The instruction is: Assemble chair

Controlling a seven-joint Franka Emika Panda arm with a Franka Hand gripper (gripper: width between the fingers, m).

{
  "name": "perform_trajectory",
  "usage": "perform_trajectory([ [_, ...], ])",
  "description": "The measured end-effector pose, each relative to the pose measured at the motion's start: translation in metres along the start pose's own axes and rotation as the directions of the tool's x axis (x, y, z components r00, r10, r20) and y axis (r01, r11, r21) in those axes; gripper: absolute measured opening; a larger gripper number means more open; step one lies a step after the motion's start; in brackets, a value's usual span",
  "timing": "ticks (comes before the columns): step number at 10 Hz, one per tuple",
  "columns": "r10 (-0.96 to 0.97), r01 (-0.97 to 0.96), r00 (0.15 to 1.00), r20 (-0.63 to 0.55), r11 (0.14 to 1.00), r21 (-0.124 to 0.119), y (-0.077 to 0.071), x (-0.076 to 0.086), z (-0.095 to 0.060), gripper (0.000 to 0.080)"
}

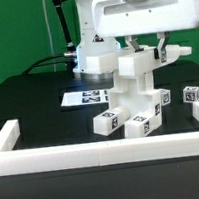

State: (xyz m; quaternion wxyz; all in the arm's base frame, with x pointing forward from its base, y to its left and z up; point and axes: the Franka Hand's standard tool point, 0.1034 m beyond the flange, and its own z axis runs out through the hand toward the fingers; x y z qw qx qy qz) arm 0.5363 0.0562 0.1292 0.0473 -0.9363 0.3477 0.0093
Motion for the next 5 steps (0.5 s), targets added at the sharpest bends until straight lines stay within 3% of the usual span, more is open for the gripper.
perform_trajectory([
  [5, -0.078, 0.078, 0.997, -0.002, 0.997, 0.001, -0.0013, -0.0008, 0.0001, 0.0291],
])
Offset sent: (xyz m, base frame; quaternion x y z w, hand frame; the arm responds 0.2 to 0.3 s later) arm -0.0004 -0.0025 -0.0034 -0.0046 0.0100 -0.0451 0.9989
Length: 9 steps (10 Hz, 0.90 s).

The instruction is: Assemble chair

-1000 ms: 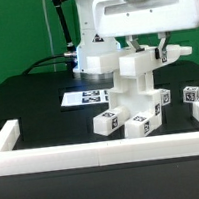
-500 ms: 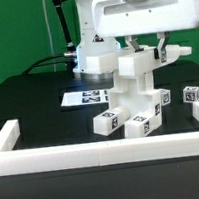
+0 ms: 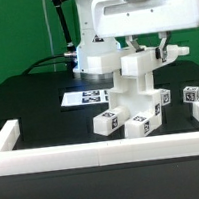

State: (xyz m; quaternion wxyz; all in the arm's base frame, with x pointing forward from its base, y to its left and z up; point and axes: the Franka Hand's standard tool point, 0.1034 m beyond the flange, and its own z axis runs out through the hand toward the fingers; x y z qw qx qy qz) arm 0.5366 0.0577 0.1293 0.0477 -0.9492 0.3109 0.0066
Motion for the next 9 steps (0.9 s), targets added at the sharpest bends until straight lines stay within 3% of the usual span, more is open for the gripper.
perform_trajectory([
  [9, -0.014, 0.014, 1.0, -0.003, 1.0, 0.005, -0.0018, -0.0061, -0.0002, 0.0291],
])
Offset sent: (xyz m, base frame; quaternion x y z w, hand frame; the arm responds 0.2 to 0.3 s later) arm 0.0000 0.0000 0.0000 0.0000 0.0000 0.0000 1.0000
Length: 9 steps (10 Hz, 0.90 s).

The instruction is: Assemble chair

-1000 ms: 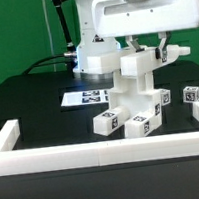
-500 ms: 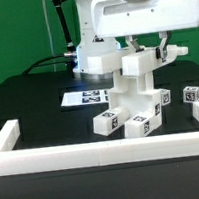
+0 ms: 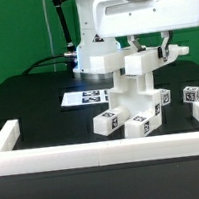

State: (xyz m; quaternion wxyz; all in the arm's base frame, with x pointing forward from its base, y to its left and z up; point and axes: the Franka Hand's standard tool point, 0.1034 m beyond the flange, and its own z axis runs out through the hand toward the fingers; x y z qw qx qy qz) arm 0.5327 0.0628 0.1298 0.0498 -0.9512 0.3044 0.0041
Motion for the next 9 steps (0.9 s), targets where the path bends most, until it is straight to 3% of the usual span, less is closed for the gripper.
perform_trajectory([
  [9, -0.013, 0.013, 1.0, -0.008, 1.0, 0.002, 0.0002, 0.0053, -0.0002, 0.0291],
])
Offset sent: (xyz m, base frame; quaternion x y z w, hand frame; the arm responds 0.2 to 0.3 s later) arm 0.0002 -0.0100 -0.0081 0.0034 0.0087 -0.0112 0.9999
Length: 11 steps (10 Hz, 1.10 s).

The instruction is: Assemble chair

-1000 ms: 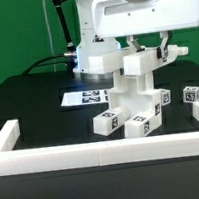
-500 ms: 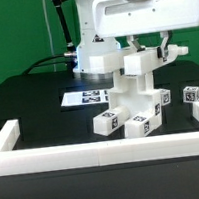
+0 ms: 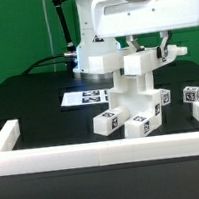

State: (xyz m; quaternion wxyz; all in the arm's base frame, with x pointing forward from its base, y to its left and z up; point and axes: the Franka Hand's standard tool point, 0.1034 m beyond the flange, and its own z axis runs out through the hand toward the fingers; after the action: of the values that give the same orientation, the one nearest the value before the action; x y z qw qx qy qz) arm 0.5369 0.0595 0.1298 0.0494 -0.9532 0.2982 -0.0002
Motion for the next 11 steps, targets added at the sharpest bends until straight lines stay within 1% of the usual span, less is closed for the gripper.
perform_trajectory([
  [3, -0.005, 0.005, 1.0, -0.006, 1.0, 0.001, -0.0034, 0.0042, -0.0001, 0.0291],
  [6, -0.005, 0.005, 1.0, -0.006, 1.0, 0.001, -0.0034, 0.0042, -0.0002, 0.0291],
  [11, -0.005, 0.005, 1.0, -0.007, 1.0, 0.0, 0.0005, 0.0071, -0.0008, 0.0291],
])
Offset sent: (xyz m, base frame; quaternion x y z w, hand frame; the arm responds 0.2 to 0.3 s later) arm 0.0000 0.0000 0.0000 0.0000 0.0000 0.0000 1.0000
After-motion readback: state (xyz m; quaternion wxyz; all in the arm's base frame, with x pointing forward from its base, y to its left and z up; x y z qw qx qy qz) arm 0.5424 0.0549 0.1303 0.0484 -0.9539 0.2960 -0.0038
